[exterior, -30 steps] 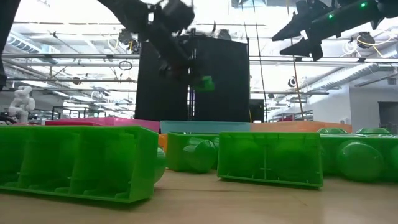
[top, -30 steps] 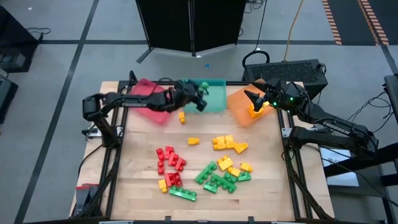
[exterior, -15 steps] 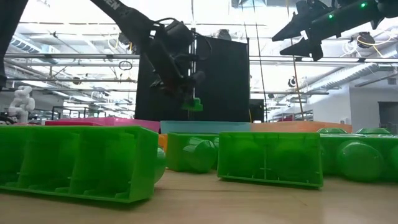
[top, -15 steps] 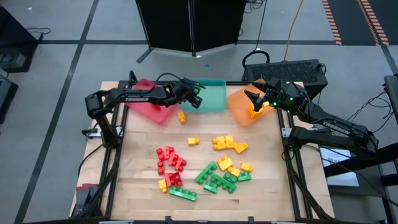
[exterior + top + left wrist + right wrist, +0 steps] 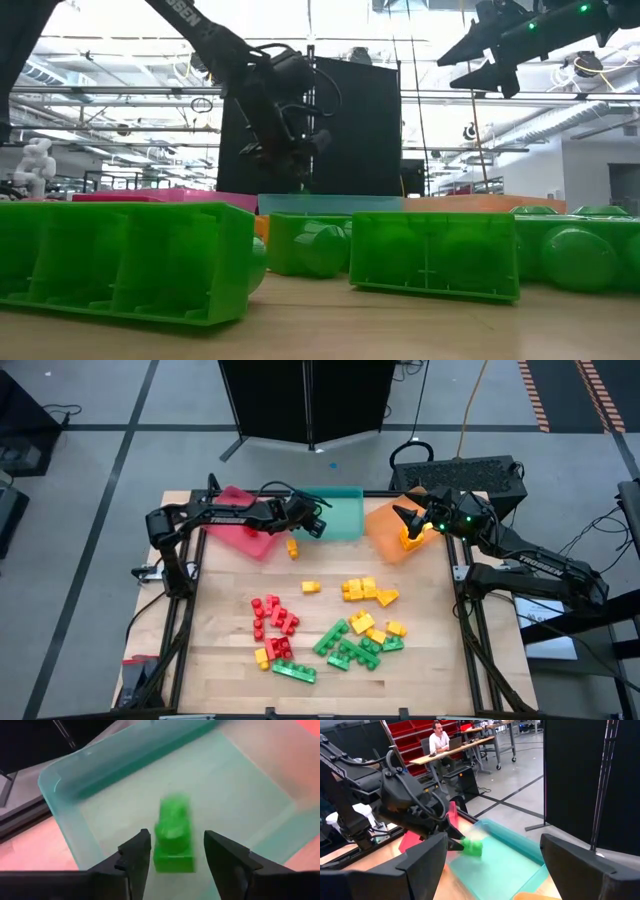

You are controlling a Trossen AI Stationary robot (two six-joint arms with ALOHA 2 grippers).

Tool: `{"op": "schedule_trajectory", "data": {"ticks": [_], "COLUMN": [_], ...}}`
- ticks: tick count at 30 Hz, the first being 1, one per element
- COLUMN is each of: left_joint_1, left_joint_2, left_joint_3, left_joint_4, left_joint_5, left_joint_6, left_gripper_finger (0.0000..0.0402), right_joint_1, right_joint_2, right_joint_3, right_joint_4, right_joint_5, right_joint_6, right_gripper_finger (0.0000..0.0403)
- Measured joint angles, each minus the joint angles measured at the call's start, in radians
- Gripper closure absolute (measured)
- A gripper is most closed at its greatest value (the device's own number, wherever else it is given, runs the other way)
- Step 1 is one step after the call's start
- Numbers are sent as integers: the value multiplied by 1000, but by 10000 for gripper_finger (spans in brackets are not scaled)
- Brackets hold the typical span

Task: Sort blocks
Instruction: Put the green game piece into the blue bin

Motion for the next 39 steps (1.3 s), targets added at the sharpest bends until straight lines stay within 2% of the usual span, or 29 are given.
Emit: {"op": "schedule_trajectory", "data": {"ticks": [5, 10, 14, 19, 22, 25, 28, 31, 39], "left_joint_1": [0, -24, -107, -282, -420, -547, -643, -718, -852], "left_joint_2": [-1, -69, -180, -280, -280, -245, -193, -138, 38], "left_joint_3": [0, 9, 24, 22, 18, 18, 17, 17, 17], "left_joint_4": [4, 22, 33, -2, -66, -88, -102, -86, 155], "left_joint_5": [6, 207, 285, 284, 213, 90, -56, -135, -245], "left_joint_6": [6, 91, 220, 210, 179, 122, 9, -118, -396], "left_gripper_finger": [208, 207, 215, 222, 222, 222, 222, 222, 222], "right_joint_1": [0, 0, 0, 0, 0, 0, 0, 0, 0], "right_joint_2": [0, 0, 0, 0, 0, 0, 0, 0, 0], "right_joint_3": [0, 0, 0, 0, 0, 0, 1, 1, 1], "right_joint_4": [0, 0, 0, -1, -1, -2, -3, -11, -72], "right_joint_5": [0, 0, 0, -3, -3, -3, -3, -3, -3], "right_joint_6": [0, 0, -2, -2, -3, -3, -3, -3, -41], "right_gripper_finger": [88, 88, 88, 88, 88, 88, 88, 88, 88]}}
